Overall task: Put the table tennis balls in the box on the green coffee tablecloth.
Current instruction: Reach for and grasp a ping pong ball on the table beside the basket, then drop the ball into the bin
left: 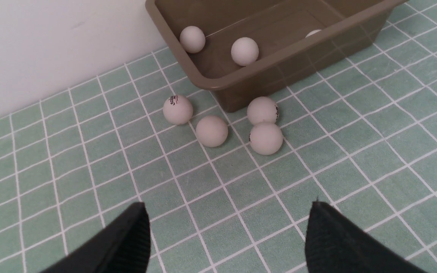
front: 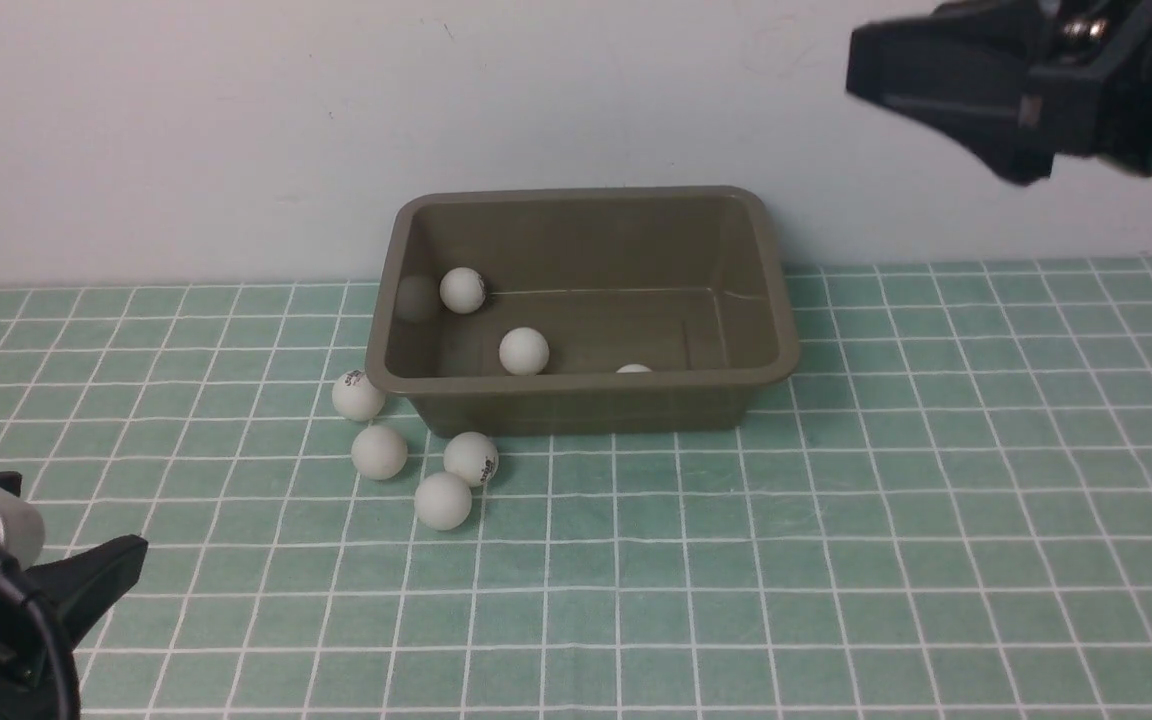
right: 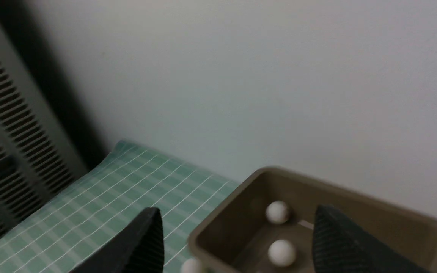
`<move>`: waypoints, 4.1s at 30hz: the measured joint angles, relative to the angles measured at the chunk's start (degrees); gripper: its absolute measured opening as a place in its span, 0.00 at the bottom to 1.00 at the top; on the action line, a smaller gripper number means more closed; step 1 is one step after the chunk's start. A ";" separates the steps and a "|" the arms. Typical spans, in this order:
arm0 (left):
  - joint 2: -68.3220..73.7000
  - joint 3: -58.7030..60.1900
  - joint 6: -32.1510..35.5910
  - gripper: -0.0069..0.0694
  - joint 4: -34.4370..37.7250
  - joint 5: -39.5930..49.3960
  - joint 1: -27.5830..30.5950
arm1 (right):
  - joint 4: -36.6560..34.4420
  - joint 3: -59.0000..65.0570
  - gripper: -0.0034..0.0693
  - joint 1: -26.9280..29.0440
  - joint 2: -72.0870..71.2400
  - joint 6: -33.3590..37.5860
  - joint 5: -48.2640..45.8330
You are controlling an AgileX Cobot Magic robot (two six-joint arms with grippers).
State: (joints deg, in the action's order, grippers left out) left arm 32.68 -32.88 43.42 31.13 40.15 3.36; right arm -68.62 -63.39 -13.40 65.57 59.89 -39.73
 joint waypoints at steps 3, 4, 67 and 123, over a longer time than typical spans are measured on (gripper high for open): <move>0.00 0.00 0.00 0.74 0.00 0.00 0.00 | 4.04 0.30 0.68 0.00 0.00 -7.75 -8.39; 0.00 0.00 0.00 0.74 0.00 0.00 0.00 | 4.04 0.30 0.68 0.00 0.00 -7.75 -8.39; 59.23 -11.41 55.38 0.74 46.41 -10.60 -9.13 | 74.64 2.19 0.68 4.23 -11.09 -51.13 -11.00; 70.70 -21.02 64.88 0.54 63.44 5.39 -13.74 | 74.60 2.19 0.68 4.23 -11.09 -51.13 -9.35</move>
State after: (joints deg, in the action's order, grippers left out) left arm 103.38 -53.90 108.31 94.57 45.53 -10.38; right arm 5.97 -61.21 -9.17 54.47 8.76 -49.08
